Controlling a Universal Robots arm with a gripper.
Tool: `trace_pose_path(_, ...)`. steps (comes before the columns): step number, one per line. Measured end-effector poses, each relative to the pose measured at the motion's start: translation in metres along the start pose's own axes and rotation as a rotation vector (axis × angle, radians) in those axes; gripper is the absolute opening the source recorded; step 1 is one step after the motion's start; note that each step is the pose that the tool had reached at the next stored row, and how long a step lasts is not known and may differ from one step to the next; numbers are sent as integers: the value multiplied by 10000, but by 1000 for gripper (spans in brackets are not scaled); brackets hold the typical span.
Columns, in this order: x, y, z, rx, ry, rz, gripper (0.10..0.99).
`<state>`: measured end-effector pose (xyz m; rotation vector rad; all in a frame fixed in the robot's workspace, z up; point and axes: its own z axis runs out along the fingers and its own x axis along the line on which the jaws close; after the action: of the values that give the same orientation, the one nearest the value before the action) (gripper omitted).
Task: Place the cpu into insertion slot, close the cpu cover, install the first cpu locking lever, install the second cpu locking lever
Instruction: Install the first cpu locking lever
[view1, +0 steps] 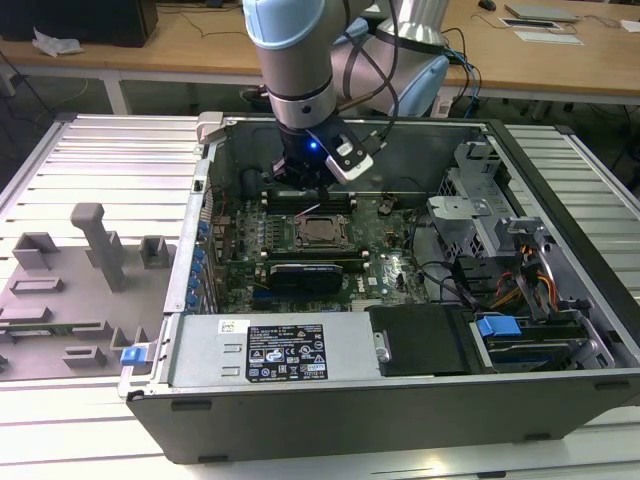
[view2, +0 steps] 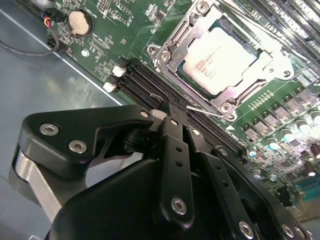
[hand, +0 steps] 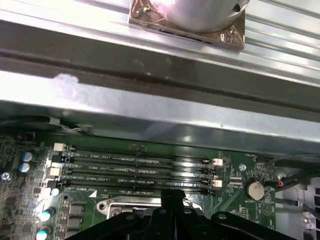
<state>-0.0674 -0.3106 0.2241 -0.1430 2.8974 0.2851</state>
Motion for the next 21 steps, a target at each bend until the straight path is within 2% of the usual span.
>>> trace_pose_path(9,19,-1,99,329,-101,604,106)
trace_pose_path(13,13,28,120,548,-111,704,106)
trace_pose_path(21,-27,89,154,693,-155,990,106)
